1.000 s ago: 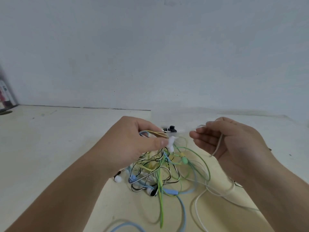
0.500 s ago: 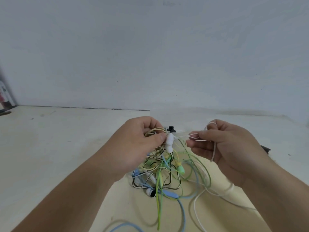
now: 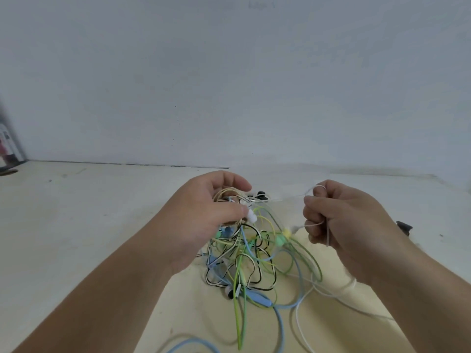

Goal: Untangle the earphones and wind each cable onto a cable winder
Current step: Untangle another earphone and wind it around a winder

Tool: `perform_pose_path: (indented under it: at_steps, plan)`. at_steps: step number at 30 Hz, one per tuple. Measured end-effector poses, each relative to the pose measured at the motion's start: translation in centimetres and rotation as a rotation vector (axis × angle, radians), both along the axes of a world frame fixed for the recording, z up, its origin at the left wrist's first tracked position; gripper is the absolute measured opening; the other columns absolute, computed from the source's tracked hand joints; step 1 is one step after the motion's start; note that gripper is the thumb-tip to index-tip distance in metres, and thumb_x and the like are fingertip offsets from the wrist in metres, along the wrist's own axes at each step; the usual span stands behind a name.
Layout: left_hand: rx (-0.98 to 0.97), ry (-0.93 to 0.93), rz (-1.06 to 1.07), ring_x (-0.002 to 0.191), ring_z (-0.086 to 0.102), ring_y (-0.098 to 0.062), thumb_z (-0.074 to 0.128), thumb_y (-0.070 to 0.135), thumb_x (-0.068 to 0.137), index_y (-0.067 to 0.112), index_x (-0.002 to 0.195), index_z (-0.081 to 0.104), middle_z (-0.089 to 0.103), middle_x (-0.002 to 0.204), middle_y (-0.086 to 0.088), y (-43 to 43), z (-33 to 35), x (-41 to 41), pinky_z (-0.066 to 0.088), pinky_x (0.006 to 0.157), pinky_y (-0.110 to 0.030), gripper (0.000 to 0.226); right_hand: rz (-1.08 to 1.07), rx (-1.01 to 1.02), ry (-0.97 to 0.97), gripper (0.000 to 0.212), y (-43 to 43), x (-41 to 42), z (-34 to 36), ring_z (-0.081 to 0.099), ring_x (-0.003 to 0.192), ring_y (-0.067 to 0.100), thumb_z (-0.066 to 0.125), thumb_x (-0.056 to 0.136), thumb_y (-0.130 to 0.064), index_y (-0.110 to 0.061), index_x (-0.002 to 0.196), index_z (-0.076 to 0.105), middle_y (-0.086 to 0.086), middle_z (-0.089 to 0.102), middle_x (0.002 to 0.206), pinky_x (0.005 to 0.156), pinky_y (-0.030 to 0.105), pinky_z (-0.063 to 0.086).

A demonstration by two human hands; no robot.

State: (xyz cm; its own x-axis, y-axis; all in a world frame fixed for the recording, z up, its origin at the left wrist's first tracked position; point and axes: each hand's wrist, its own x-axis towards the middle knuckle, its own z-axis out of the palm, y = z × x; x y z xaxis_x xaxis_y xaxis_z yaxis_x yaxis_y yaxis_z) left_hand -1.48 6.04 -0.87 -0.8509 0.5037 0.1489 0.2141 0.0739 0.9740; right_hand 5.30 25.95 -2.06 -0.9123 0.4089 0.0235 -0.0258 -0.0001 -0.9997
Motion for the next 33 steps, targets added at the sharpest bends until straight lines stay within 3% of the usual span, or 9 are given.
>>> perform_pose_path:
  at_steps: [4, 8, 11, 16, 20, 23, 26, 30, 33]
  plan:
    - [0.041, -0.011, 0.034, 0.058, 0.057, -0.008, 0.063, -0.004, 0.089, 0.014, 0.092, 0.07, 0.065, 0.076, -0.003, 0.19, 0.11, 0.19, 0.036, 0.043, -0.007, 0.02, -0.03, 0.012, 0.013, 0.033, -0.06, 0.02, 0.23, 0.037, 0.052, 0.019, 0.059, 0.09, -0.005, -0.019, 0.066, 0.041, 0.0, 0.038, 0.055, 0.055, 0.031, 0.034]
    - [0.066, -0.036, 0.014, 0.056, 0.053, -0.007, 0.07, -0.007, 0.083, 0.015, 0.091, 0.065, 0.06, 0.073, 0.002, 0.23, 0.06, 0.29, 0.036, 0.044, -0.01, 0.024, -0.024, 0.032, 0.066, 0.04, -0.52, 0.31, 0.61, 0.042, 0.059, 0.022, 0.064, 0.092, -0.027, -0.014, 0.059, 0.046, 0.005, 0.042, 0.056, 0.065, 0.036, 0.04]
    - [0.051, -0.023, 0.015, 0.057, 0.049, -0.01, 0.078, -0.005, 0.075, 0.017, 0.089, 0.061, 0.057, 0.073, 0.004, 0.27, -0.17, 0.12, 0.035, 0.045, -0.011, 0.031, -0.059, 0.047, 0.105, 0.041, -0.63, 0.28, 0.41, 0.052, 0.056, 0.02, 0.062, 0.094, -0.025, -0.008, 0.058, 0.059, 0.008, 0.057, 0.057, 0.069, 0.038, 0.046]
    - [0.023, -0.019, -0.001, 0.063, 0.049, -0.015, 0.076, -0.007, 0.077, 0.017, 0.094, 0.059, 0.056, 0.074, 0.004, 0.25, -0.38, -0.01, 0.04, 0.051, -0.015, 0.034, -0.015, -0.149, 0.088, 0.028, -0.46, 0.07, 0.31, 0.064, 0.057, 0.023, 0.058, 0.097, -0.019, -0.007, 0.071, 0.057, 0.01, 0.065, 0.063, 0.059, 0.034, 0.053]
    - [-0.027, 0.018, -0.012, 0.07, 0.056, -0.015, 0.082, 0.002, 0.07, 0.025, 0.097, 0.065, 0.062, 0.076, 0.009, 0.23, -0.5, 0.08, 0.046, 0.067, -0.03, 0.039, -0.036, -0.251, 0.106, 0.018, -0.44, 0.14, 0.43, 0.068, 0.057, 0.025, 0.059, 0.096, -0.02, -0.006, 0.085, 0.058, 0.011, 0.067, 0.065, 0.052, 0.031, 0.054]
    - [-0.136, 0.119, 0.024, 0.071, 0.059, -0.013, 0.079, 0.014, 0.07, 0.032, 0.094, 0.067, 0.07, 0.088, 0.009, 0.37, -0.5, 0.34, 0.049, 0.068, -0.028, 0.032, -0.055, -0.295, 0.143, 0.019, -0.6, 0.09, 0.48, 0.067, 0.055, 0.024, 0.059, 0.096, -0.02, -0.005, 0.086, 0.058, 0.011, 0.067, 0.063, 0.05, 0.03, 0.056]
    - [-0.143, 0.111, 0.009, 0.073, 0.068, -0.012, 0.08, 0.005, 0.078, 0.024, 0.092, 0.071, 0.076, 0.087, 0.003, 0.27, -0.32, 0.37, 0.055, 0.072, -0.025, 0.025, -0.094, -0.309, 0.185, 0.019, -0.5, 0.04, 0.72, 0.067, 0.054, 0.023, 0.058, 0.098, -0.02, -0.005, 0.086, 0.058, 0.009, 0.066, 0.061, 0.05, 0.029, 0.056]
    - [0.003, -0.016, -0.03, 0.063, 0.07, -0.015, 0.073, -0.009, 0.079, 0.006, 0.085, 0.069, 0.076, 0.075, -0.007, -0.04, 0.01, 0.28, 0.055, 0.058, -0.022, 0.017, -0.113, -0.322, 0.199, 0.02, -0.25, 0.13, 0.89, 0.068, 0.053, 0.022, 0.057, 0.098, -0.02, -0.006, 0.084, 0.057, 0.009, 0.066, 0.06, 0.048, 0.028, 0.056]
    - [0.045, -0.053, -0.031, 0.059, 0.07, -0.015, 0.067, -0.012, 0.083, 0.004, 0.088, 0.064, 0.074, 0.075, -0.011, 0.09, 0.11, 0.4, 0.051, 0.051, -0.02, 0.017, -0.098, -0.331, 0.177, 0.02, -0.3, 0.14, 0.76, 0.068, 0.053, 0.022, 0.056, 0.099, -0.021, -0.005, 0.087, 0.057, 0.01, 0.068, 0.062, 0.047, 0.028, 0.055]
